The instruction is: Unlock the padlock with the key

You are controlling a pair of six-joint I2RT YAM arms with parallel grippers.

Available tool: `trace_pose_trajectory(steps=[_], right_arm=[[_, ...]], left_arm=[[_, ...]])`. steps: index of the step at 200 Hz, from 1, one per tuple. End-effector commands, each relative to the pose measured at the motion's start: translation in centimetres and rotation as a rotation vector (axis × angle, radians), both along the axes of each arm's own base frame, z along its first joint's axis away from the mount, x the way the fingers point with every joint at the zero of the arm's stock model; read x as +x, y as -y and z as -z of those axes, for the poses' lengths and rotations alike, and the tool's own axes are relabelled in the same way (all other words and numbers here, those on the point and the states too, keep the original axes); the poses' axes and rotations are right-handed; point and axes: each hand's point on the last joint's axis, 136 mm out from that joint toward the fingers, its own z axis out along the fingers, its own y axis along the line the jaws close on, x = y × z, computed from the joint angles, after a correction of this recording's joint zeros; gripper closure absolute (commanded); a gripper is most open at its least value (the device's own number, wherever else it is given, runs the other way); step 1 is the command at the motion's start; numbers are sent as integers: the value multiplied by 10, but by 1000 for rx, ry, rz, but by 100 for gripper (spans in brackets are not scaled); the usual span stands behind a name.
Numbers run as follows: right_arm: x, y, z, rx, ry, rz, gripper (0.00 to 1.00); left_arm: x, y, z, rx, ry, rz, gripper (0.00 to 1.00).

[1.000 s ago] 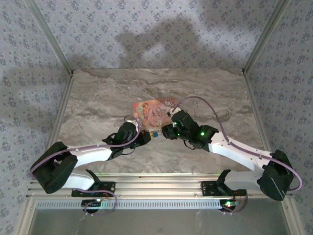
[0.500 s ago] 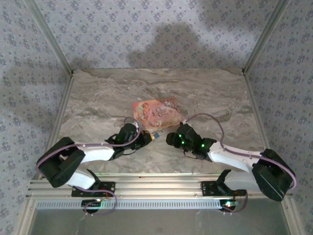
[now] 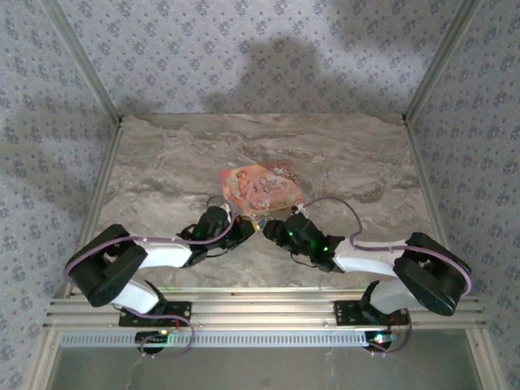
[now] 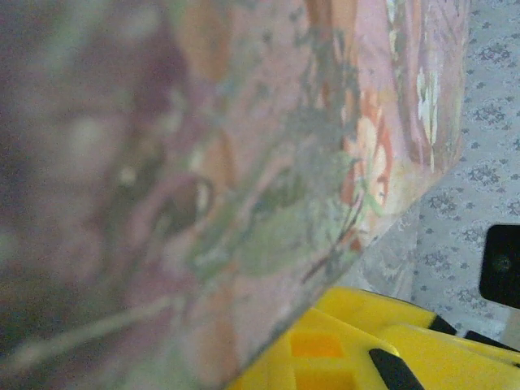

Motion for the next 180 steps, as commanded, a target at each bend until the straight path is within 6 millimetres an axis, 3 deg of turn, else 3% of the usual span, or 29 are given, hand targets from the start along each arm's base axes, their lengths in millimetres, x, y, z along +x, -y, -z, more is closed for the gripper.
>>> trace_pose_trajectory(steps=[1,63,142,180], right_arm=[[6,-11,-8,66,4,26,49],[17,-22,-6,157,-26,88,54],[33,-20,-3,220,-43,209,58],[37,-30,-6,249,-54,206,61]], left_arm=[[-5,5,2,-24,-24,11,100],[-7,5,1,-41,-28,8,100],[-8,3,3,-61,-39,-3,100],[-7,6,1,-78,-43,-1,100]])
